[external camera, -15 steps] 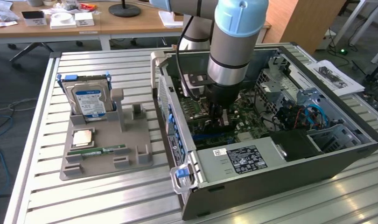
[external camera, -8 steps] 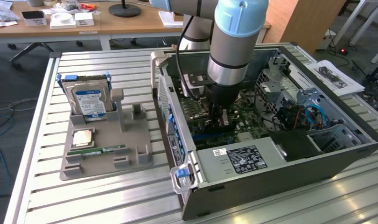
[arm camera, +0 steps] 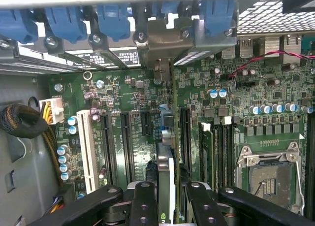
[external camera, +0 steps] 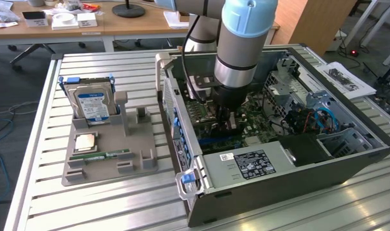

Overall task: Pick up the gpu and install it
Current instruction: 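Insert the gpu into the slot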

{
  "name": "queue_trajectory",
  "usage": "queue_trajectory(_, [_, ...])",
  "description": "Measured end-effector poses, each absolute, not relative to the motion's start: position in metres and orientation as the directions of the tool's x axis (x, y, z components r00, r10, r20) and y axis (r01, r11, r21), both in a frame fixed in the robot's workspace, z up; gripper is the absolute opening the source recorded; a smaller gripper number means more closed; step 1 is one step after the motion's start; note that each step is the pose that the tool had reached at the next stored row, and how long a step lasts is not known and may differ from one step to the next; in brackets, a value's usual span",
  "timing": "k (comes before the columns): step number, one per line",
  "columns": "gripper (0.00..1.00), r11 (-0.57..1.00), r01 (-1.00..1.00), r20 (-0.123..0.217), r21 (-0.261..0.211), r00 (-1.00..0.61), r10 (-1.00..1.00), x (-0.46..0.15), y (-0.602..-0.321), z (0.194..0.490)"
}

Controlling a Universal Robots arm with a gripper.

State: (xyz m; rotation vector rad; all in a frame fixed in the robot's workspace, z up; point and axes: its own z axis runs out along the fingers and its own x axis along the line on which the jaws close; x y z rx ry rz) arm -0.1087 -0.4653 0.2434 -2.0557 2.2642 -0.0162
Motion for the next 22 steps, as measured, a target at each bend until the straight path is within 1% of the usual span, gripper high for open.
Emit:
queue_trajectory(5, [0.27, 0.097, -0.993, -0.05, -0.064, -0.094, -0.994, -0.1086, -0.4654, 0.2457])
queue_trajectory(22, [0.27, 0.094, -0.994, -0.049, -0.064, -0.091, -0.995, -0.1087, -0.4655, 0.2469])
